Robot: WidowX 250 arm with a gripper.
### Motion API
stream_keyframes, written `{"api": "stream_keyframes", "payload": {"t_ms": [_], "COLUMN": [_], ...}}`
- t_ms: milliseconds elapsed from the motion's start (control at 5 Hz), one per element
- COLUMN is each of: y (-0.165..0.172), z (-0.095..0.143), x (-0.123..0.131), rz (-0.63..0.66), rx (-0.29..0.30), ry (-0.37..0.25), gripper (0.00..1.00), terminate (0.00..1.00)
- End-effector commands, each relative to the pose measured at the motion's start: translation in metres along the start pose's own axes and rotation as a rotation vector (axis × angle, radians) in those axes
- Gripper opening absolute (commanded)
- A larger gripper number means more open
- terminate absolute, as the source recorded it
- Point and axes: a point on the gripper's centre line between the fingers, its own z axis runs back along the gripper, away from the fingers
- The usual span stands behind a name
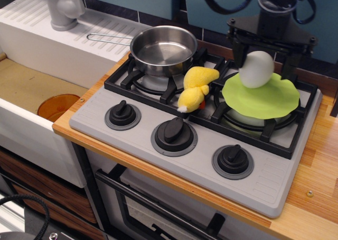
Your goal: Put egg on plate and stuffedduck in pot or pan on stove
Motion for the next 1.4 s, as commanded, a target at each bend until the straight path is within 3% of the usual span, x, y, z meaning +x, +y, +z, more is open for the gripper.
{"api": "stream_keyframes", "payload": {"t_ms": [0,400,1000,1200], "y": [0.0,0.022,0.022,0.036], "z": [0.042,0.076,0.076,0.073], "x": [0.006,-0.003,-0.003,-0.011], "rz": [0.005,-0.065,-0.065,-0.035], "rx": [-0.04,-0.027,-0.027,0.011], "ry": [0.028,0.085,0.085,0.026], "gripper": [1.0,1.0,1.0,1.0], "terminate": [0.0,0.0,0.0,0.0]}}
